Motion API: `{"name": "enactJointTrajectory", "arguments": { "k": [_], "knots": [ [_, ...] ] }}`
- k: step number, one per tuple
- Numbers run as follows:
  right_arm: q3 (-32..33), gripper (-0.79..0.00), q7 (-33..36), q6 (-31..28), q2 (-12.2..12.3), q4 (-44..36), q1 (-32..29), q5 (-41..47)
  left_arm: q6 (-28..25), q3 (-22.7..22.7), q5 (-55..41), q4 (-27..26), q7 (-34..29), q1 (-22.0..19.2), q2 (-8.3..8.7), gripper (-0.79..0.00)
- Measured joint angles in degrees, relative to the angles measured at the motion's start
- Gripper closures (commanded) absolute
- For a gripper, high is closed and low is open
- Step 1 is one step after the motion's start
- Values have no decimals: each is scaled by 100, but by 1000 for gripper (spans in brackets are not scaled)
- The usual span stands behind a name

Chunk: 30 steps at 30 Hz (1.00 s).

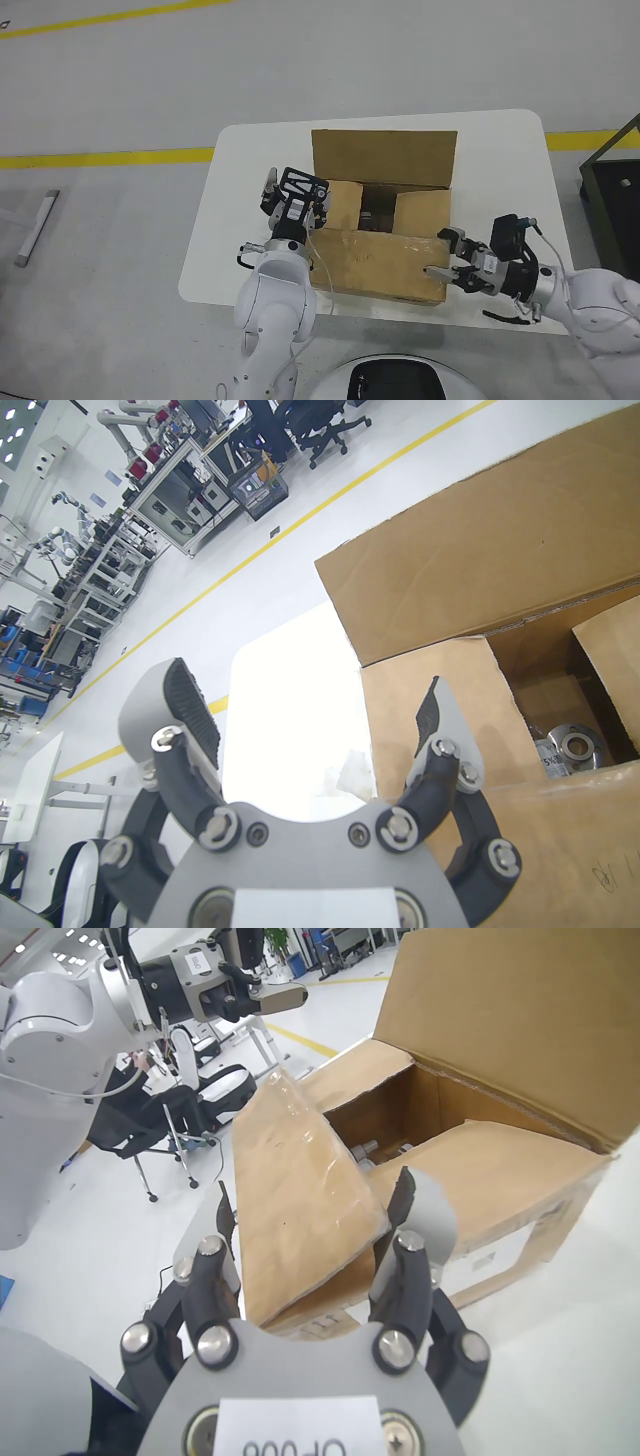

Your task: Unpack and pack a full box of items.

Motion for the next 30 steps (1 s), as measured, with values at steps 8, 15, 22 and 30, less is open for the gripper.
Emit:
{"name": "enactJointTrajectory", "arguments": {
  "k": [8, 15, 22, 30],
  "knots": [
    [120, -406, 193, -626, 60, -438, -266, -35, 0, 0, 0, 0, 0, 0, 0, -785],
    [179, -409, 27, -941, 82, -828, -563, -327, 0, 0, 0, 0, 0, 0, 0, -785],
    [39, -379, -6, -452, 85, -829, -762, 180, 0, 0, 0, 0, 0, 0, 0, -785],
    [-135, 0, 259, 173, 89, -735, -660, 588, 0, 0, 0, 0, 0, 0, 0, -785]
  ]
}}
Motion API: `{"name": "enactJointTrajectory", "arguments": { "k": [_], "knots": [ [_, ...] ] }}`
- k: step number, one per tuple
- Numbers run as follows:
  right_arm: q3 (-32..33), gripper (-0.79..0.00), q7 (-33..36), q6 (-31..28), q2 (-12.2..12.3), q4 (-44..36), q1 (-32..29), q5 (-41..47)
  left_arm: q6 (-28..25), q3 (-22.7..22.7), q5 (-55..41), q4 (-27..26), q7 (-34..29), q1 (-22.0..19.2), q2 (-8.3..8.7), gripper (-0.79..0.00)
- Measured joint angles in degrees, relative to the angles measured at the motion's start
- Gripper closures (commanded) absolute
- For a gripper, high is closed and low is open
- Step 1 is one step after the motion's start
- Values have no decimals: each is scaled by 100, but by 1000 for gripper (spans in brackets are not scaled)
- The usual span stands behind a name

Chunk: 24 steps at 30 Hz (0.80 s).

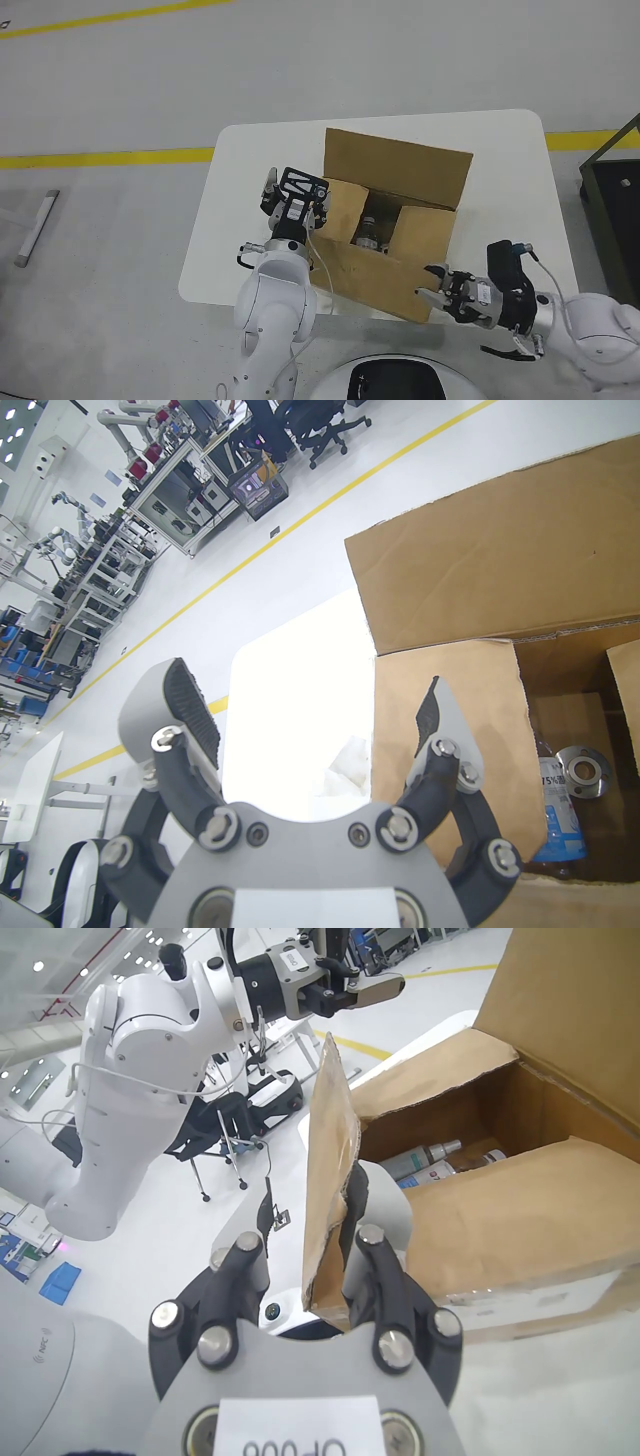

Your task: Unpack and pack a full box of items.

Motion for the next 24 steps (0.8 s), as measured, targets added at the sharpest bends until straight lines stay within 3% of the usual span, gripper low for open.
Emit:
{"name": "enactJointTrajectory", "arguments": {
  "k": [6, 12, 18, 24],
  "knots": [
    [-108, 0, 16, 270, -10, 27, 155, -333, 0, 0, 0, 0, 0, 0, 0, -785],
    [201, 0, -344, 328, -1, 7, 388, -1301, 0, 0, 0, 0, 0, 0, 0, -785],
    [633, 0, -999, -226, 27, 92, 620, -2263, 0, 0, 0, 0, 0, 0, 0, -785],
    [783, 0, -1762, -799, 29, 113, 369, -3021, 0, 0, 0, 0, 0, 0, 0, -785]
  ]
}}
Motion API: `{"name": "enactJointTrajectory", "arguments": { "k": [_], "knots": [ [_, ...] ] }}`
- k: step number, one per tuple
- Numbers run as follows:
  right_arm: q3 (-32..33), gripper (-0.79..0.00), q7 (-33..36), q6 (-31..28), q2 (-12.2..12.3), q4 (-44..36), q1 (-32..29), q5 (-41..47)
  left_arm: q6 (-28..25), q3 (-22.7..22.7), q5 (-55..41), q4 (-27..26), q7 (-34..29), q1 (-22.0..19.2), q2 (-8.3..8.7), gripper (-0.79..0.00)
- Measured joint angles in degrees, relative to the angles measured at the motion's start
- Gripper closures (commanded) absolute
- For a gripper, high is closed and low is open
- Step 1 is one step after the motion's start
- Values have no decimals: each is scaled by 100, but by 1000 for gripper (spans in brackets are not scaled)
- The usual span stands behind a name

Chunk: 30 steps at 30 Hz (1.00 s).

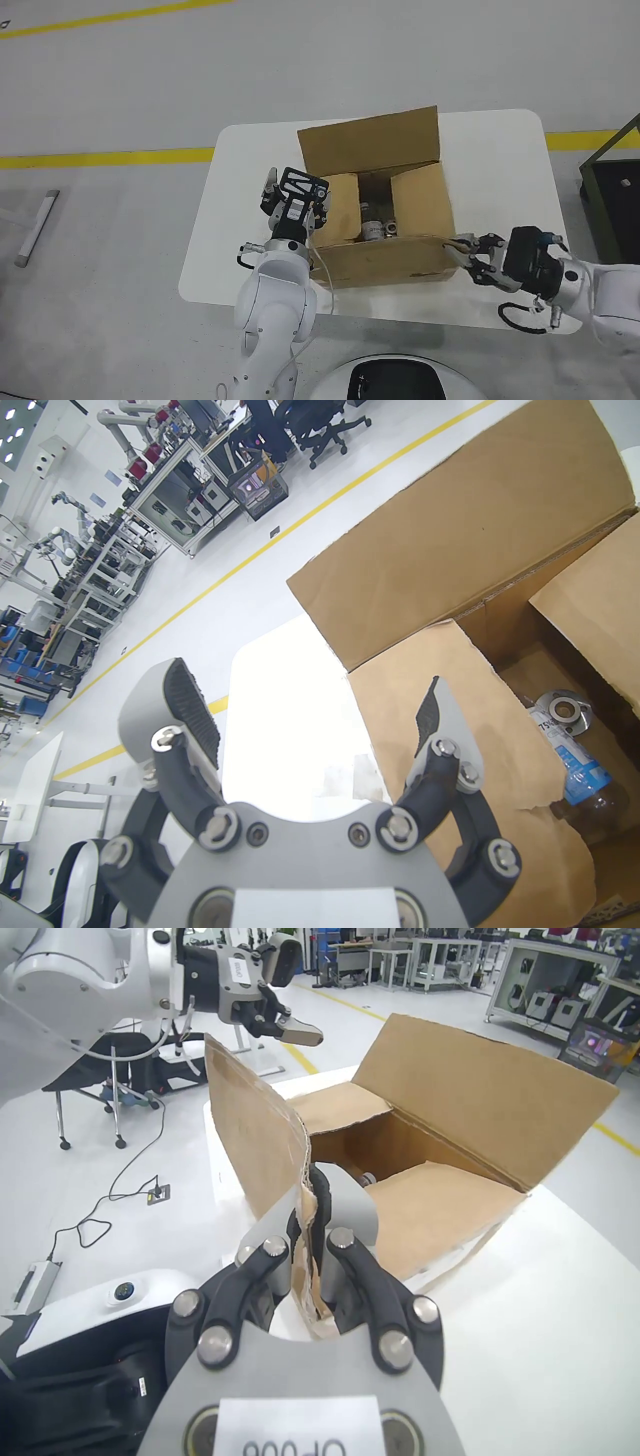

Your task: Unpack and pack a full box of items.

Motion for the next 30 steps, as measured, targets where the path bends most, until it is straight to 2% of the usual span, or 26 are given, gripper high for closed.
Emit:
{"name": "enactJointTrajectory", "arguments": {
  "k": [8, 18, 30],
  "knots": [
    [159, 0, -788, -138, -14, -219, -431, -840, 0, 0, 0, 0, 0, 0, 0, -785],
    [170, 0, -1166, -16, -32, -210, -629, -1038, -198, 68, -443, -153, 113, 223, 7, -785],
    [180, -6, -1305, -75, -32, -339, -744, -1209, -1689, 83, -710, -698, -222, 463, 123, -785]
  ]
}}
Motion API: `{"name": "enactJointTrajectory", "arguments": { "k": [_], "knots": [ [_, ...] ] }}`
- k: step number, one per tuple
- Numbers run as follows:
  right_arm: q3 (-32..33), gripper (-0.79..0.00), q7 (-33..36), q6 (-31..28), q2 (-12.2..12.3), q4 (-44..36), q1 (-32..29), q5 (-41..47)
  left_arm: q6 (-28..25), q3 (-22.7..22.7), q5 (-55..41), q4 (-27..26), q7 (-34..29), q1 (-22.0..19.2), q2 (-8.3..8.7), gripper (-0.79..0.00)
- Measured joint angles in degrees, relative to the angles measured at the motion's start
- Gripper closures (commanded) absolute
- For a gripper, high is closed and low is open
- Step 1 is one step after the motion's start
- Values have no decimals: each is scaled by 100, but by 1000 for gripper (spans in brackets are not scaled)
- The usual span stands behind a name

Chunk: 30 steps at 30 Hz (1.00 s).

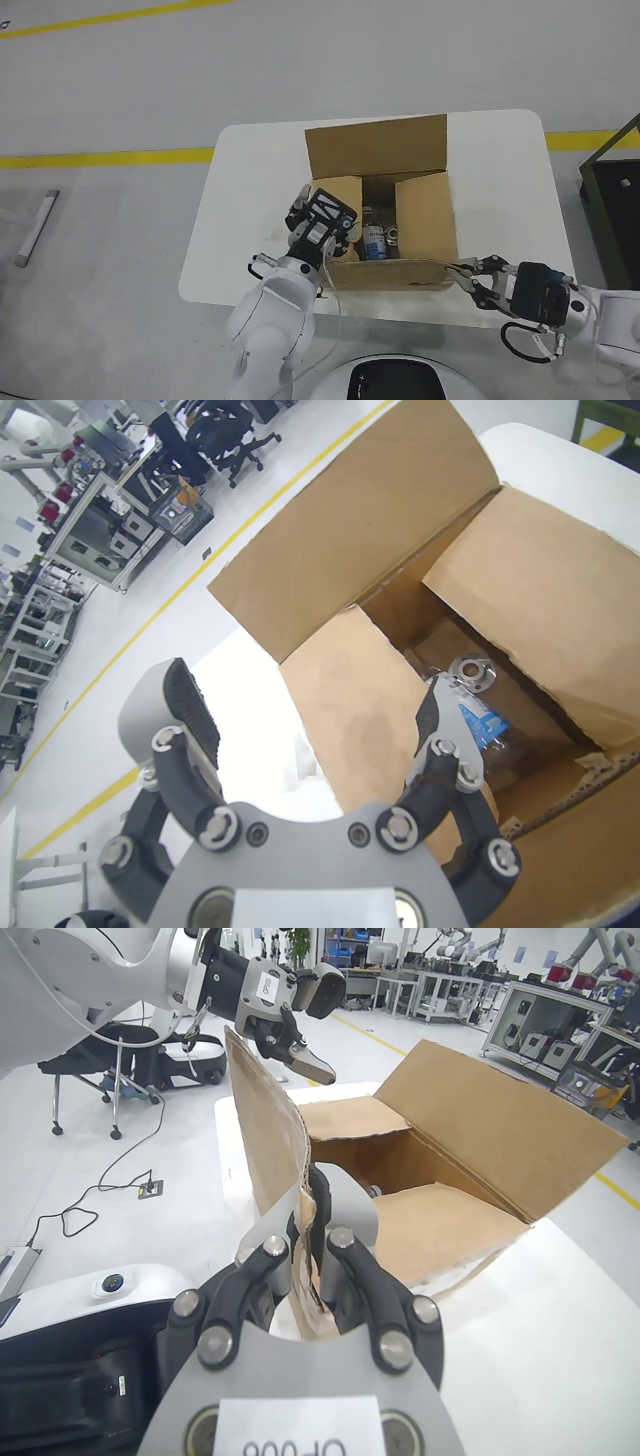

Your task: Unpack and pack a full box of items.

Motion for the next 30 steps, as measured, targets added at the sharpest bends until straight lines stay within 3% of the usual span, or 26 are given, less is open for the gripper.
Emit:
{"name": "enactJointTrajectory", "arguments": {
  "k": [2, 3, 10, 15, 17, 18, 19, 25, 30],
  "knots": [
    [33, -83, -53, -38, 2, -15, -38, -39, -246, 15, -9, -81, -68, 32, 22, -785],
    [49, -166, -78, -53, 3, -18, -59, -47, -312, 22, -2, -108, -85, 46, 31, -785],
    [287, -437, -368, -194, 4, 63, -259, 479, -527, 64, -17, -255, -133, 167, 83, -785],
    [636, -292, -498, -97, 3, 249, -336, 1703, -612, 61, -83, -324, -130, 205, 114, -785],
    [730, -163, -358, -34, 12, 288, -333, 2256, -636, 67, -126, -359, -140, 211, 124, -785],
    [758, -40, -193, 54, 20, 309, -328, 2431, -651, 69, -153, -372, -148, 214, 129, -785],
    [773, 0, 67, 256, 29, 301, -309, 2632, -672, 69, -175, -386, -162, 214, 135, -785],
    [436, 0, 1289, 1180, 47, 29, -72, 3228, -758, 78, -288, -423, -178, 217, 169, -785],
    [-83, 0, 2036, 1183, 57, -108, 135, 3268, -780, 80, -365, -473, -206, 241, 196, -785]
  ]
}}
